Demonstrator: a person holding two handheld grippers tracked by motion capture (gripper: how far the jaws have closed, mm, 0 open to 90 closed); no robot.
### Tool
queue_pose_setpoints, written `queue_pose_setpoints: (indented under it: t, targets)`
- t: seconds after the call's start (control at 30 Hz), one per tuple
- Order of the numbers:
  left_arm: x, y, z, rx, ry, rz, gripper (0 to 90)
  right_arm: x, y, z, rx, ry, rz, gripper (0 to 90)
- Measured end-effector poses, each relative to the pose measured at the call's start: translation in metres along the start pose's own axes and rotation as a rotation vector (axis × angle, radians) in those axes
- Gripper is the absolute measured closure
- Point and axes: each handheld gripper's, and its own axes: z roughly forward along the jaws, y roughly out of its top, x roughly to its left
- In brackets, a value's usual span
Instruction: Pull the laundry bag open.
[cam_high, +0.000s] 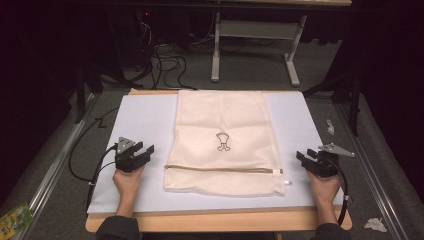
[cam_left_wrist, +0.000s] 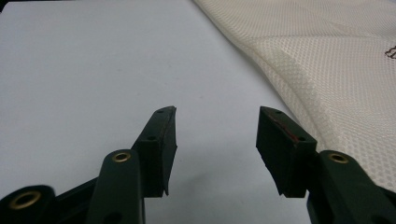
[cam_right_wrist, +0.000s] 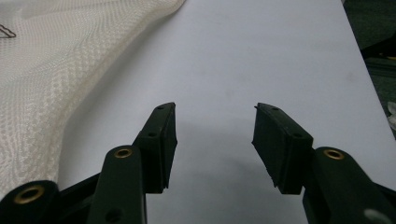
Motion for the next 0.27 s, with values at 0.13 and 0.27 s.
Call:
queue_pose_setpoints:
  t: [0.13, 0.27]
  targets:
    - [-0.0013, -0.0005, -0.0006, -0.004, 0.002, 0.007, 48.4, 0.0025, 0.0000, 0.0011, 0.008, -0.013, -0.025, 49.2]
    - [-0.0017, -0.0007, -0.0006, -0.007, 0.002, 0.010, 48.3, 0.0024, 0.0000, 0.0012, 0.009, -0.011, -0.023, 48.6]
